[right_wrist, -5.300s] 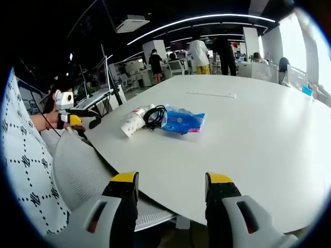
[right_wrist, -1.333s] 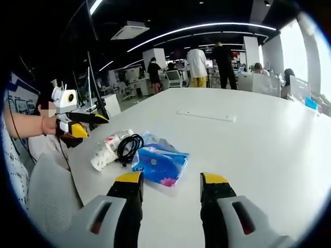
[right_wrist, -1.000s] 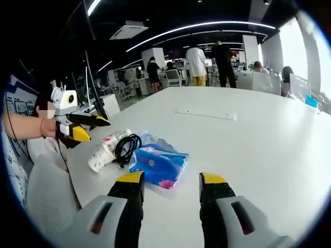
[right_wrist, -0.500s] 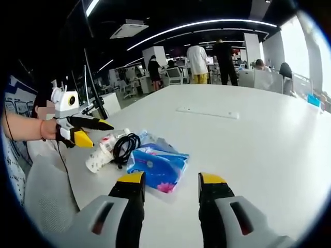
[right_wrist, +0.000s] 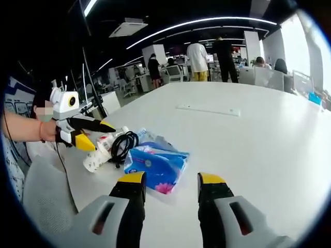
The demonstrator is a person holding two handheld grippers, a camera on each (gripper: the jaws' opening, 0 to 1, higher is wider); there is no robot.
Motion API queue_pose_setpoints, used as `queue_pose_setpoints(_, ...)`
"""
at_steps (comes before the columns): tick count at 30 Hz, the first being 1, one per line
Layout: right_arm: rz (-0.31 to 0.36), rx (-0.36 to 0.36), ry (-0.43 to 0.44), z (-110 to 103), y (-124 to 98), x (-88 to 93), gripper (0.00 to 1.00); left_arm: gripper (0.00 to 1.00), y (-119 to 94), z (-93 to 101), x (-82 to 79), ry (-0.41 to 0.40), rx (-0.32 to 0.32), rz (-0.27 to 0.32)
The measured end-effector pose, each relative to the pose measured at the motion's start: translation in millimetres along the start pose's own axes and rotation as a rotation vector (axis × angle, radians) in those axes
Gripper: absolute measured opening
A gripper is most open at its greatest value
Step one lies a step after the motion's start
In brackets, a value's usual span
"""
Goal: Arrange the tabletop items into an orderly group along one side of the table until the central work area is clear of visible clutter.
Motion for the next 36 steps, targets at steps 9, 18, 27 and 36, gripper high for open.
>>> queue_pose_setpoints(9, -0.011, -0.002, 0.003, 3, 6, 3.1, 0.36, 0.57, 9, -1.0, 3.3, -0.007, -0.002, -0.012)
queue_pose_setpoints(18, -0.019, -0.009, 0.012, 4, 15, 5.3, 0.36, 0.55, 19, -2.6, 7.2, -0.015, -0.004, -0.029)
queue_pose_setpoints(27, -0.019, -0.010, 0.016, 5, 24, 4.7, 0.33, 0.54, 26, -2.4, 10.4, -0.028, -0.010, -0.044)
queue_pose_setpoints(36, -0.026, -0.012, 0.020, 5, 31, 7.5, 0.32, 0.51, 32, -3.8, 16.6, -0.027, -0.020, -0.067)
Point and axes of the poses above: the point that each gripper's makers call its tool centre point, and the gripper's own axes: y roughly forward along the fingers, z roughly to its right, x roughly out of its underside, the point moved 2 cm from there along -y, roughly backward along the fingers, and after that the axes turned 3 degrees about -y, right-handed, at the moved point
